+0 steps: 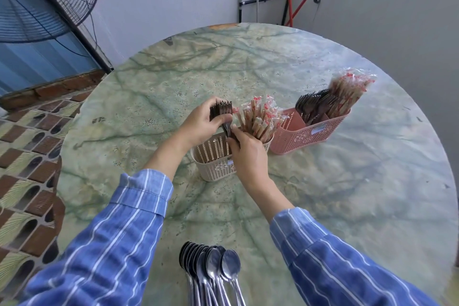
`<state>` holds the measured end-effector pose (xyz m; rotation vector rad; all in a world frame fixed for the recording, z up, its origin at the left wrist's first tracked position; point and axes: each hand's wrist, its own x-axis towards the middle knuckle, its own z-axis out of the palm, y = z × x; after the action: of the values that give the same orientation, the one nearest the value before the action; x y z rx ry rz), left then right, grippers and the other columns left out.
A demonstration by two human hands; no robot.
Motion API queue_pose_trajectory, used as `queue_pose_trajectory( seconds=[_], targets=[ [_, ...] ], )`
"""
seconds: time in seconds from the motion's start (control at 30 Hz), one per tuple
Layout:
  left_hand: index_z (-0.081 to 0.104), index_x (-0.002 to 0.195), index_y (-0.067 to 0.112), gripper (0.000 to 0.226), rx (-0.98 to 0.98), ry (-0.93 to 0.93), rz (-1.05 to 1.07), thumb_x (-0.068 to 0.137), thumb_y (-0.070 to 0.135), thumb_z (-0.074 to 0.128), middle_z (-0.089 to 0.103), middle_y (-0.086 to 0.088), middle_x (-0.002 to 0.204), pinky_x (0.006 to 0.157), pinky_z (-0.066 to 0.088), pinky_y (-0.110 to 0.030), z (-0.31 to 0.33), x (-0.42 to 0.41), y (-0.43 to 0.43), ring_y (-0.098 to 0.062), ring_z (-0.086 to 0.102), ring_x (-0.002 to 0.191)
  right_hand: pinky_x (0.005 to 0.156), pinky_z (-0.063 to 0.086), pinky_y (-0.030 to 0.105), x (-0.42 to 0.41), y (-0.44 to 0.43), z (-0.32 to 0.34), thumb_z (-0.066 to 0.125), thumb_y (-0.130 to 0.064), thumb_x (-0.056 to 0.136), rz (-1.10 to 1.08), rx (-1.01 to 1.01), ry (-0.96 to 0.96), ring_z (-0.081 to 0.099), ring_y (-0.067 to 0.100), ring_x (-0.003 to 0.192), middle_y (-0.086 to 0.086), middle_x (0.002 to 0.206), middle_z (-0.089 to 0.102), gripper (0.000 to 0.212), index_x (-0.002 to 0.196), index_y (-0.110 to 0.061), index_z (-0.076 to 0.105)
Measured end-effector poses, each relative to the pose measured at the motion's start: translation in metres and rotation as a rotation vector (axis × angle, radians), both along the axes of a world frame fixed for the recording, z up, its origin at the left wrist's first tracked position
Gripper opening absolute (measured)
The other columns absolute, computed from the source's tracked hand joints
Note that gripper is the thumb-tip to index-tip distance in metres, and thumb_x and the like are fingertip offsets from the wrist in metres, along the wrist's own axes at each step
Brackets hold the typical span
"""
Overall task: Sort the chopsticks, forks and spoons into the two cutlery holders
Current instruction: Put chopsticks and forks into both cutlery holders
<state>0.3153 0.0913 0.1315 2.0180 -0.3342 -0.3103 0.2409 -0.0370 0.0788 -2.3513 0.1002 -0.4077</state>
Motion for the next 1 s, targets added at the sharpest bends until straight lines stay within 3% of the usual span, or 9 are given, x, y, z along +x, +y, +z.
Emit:
queue_pose_trajectory(
  seconds=[0.13,0.37,0.53,0.6,0.67,0.77,0.8,0.87,1.0],
  targets=[
    [0.057,0.104,0.031,0.021,0.020,-0.105,0.015,0.086,0.032,0.069,0.071,0.001,0.100,0.083,0.053,-0.054,-0.005,-0.010,-0.004,-0.028,0.069,0.091,0.078,0.050,0.038,0.002,-0.001,0.000,0.060,-0.017,0.093,-0.010,0.027,-0.001,0.064,0.029,0.099,0.009,0.113,0.068,0.034,0.126,-0.009,0.062],
    [0.059,0.105,0.024,0.021,0.037,-0.085,0.007,0.087,0.022,0.069,0.066,0.010,0.100,0.090,0.051,-0.036,-0.023,-0.020,-0.006,-0.011,0.064,0.096,0.063,0.043,0.038,0.004,0.000,-0.006,0.069,-0.019,0.084,0.002,-0.056,0.056,0.063,0.032,0.075,0.012,0.083,0.070,0.015,0.088,-0.006,0.070],
    [0.066,0.107,0.019,0.023,0.006,-0.062,0.058,0.084,0.018,0.071,0.069,0.006,0.099,0.098,0.047,-0.042,-0.034,-0.020,-0.007,-0.006,0.064,0.093,0.064,0.046,0.040,0.005,-0.003,-0.008,0.065,-0.017,0.084,0.009,-0.035,0.027,0.062,0.031,0.073,0.011,0.079,0.069,0.014,0.082,-0.004,0.069],
    [0.067,0.105,0.023,0.021,0.046,-0.057,0.074,0.085,0.022,0.071,0.070,0.011,0.096,0.114,0.030,-0.047,-0.039,-0.018,-0.006,-0.001,0.063,0.096,0.069,0.047,0.041,0.004,-0.004,-0.009,0.062,-0.011,0.084,0.015,-0.012,0.004,0.061,0.030,0.077,0.011,0.084,0.068,0.010,0.086,-0.002,0.067],
    [0.063,0.108,0.030,0.023,0.109,-0.047,0.055,0.086,0.033,0.067,0.068,0.003,0.113,0.120,0.005,-0.046,-0.041,-0.016,-0.009,-0.015,0.053,0.121,0.072,0.047,0.042,0.002,-0.004,-0.008,0.059,-0.004,0.084,0.004,0.023,-0.026,0.061,0.032,0.081,0.013,0.088,0.067,0.011,0.091,0.000,0.066],
    [0.050,0.121,0.027,0.035,0.134,-0.013,0.027,0.089,0.028,0.064,0.060,0.001,0.118,0.101,0.042,-0.033,-0.039,-0.019,-0.012,-0.020,0.055,0.115,0.072,0.048,0.041,0.000,-0.003,-0.004,0.054,0.001,0.085,-0.031,0.038,-0.062,0.062,0.035,0.087,0.017,0.095,0.070,0.027,0.110,0.000,0.063],
    [0.046,0.124,0.020,0.039,0.122,-0.020,0.030,0.090,0.021,0.064,0.058,0.001,0.120,0.094,0.045,-0.028,-0.037,-0.021,-0.014,-0.015,0.055,0.113,0.070,0.048,0.041,-0.001,-0.002,-0.002,0.052,0.002,0.085,-0.036,0.033,-0.068,0.063,0.036,0.086,0.017,0.095,0.070,0.029,0.112,-0.001,0.062],
    [0.040,0.128,0.010,0.049,0.136,-0.087,0.050,0.088,0.019,0.067,0.053,-0.003,0.133,0.102,0.040,-0.027,-0.035,-0.025,-0.016,-0.011,0.048,0.122,0.066,0.047,0.041,-0.001,-0.002,0.000,0.049,0.004,0.085,-0.042,0.026,-0.084,0.064,0.038,0.084,0.019,0.094,0.069,0.031,0.113,-0.001,0.061],
    [0.048,0.127,0.007,0.063,0.323,-0.234,0.304,0.079,0.040,0.073,0.056,-0.007,0.131,0.107,0.037,-0.038,-0.044,-0.035,-0.017,-0.024,0.050,0.124,0.065,0.049,0.042,0.000,-0.002,0.003,0.048,0.004,0.086,-0.052,0.027,-0.070,0.064,0.042,0.083,0.023,0.092,0.069,0.032,0.116,0.001,0.060]
  ],
)
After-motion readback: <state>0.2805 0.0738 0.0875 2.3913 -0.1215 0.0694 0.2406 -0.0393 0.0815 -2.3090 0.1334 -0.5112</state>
